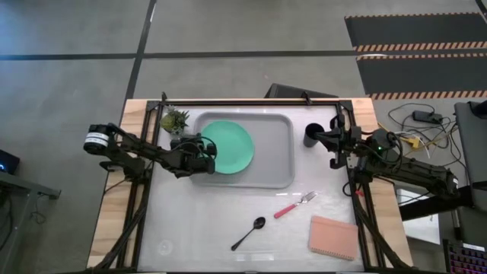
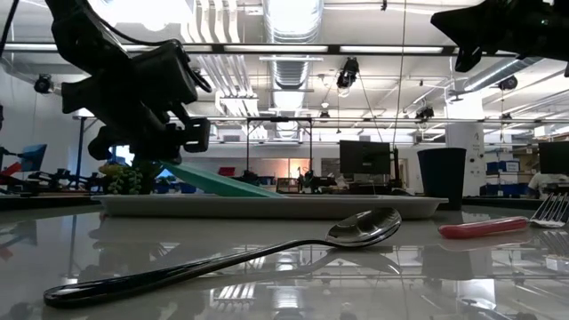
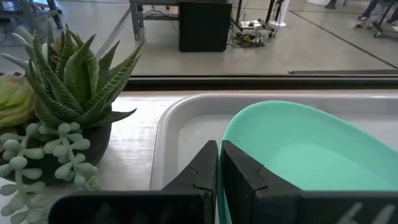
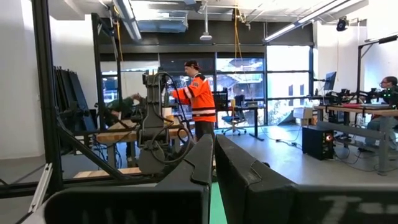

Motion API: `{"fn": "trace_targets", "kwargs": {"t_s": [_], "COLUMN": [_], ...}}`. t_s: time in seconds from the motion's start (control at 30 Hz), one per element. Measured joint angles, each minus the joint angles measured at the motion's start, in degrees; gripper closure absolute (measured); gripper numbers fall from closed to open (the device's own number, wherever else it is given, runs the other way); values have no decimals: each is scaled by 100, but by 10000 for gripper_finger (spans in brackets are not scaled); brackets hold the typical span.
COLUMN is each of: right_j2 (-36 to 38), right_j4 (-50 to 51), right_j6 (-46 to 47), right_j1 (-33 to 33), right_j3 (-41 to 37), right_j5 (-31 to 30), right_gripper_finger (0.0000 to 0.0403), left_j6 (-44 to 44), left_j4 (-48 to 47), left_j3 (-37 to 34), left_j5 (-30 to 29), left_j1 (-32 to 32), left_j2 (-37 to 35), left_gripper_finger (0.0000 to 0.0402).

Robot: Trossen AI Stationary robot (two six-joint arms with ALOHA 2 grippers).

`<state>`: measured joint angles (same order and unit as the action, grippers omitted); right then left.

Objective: Pick and place plate/cup/fork/spoon on tray
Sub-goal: Put the light green plate on the gray tray, then put the pink fork on the gray tray to the right side of the light green plate

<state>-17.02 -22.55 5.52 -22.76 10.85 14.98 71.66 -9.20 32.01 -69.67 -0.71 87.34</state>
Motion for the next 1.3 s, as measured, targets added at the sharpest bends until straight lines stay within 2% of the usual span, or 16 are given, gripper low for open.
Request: {"fn": "trace_targets", "kwargs": {"t_s": [0.3, 0.57, 0.73, 0.8, 0.9, 1.07, 1.17, 1.3], "right_j2": [-1, 0, 0, 0, -2, -75, -156, -321], "right_j4": [4, 7, 4, 0, -2, -9, -21, -49], "right_j6": [61, 196, 612, 855, 1345, 1777, 2087, 2425], "right_j1": [0, 0, 0, 11, 74, 295, 465, 738], "right_j3": [0, 0, 0, 0, 0, 0, 0, 0], "right_j5": [20, 49, 236, 486, 514, 473, 298, -114], "right_gripper_finger": [394, 394, 394, 394, 394, 394, 394, 394], "left_j6": [-3, -51, -230, -762, -1908, -4501, -6056, -7437], "left_j4": [-31, -31, -31, -35, 7, 771, 1489, 2068], "left_j3": [-11, -13, -7, 57, 241, 384, 372, 330], "left_j5": [11, 19, 284, 548, 957, 1829, 2821, 4531], "left_j1": [2, 0, -30, -48, -85, -165, -197, -197], "left_j2": [5, 1, -138, -282, -636, -1370, -1869, -2498], "left_gripper_finger": [393, 320, 294, 293, 293, 292, 292, 292]}}
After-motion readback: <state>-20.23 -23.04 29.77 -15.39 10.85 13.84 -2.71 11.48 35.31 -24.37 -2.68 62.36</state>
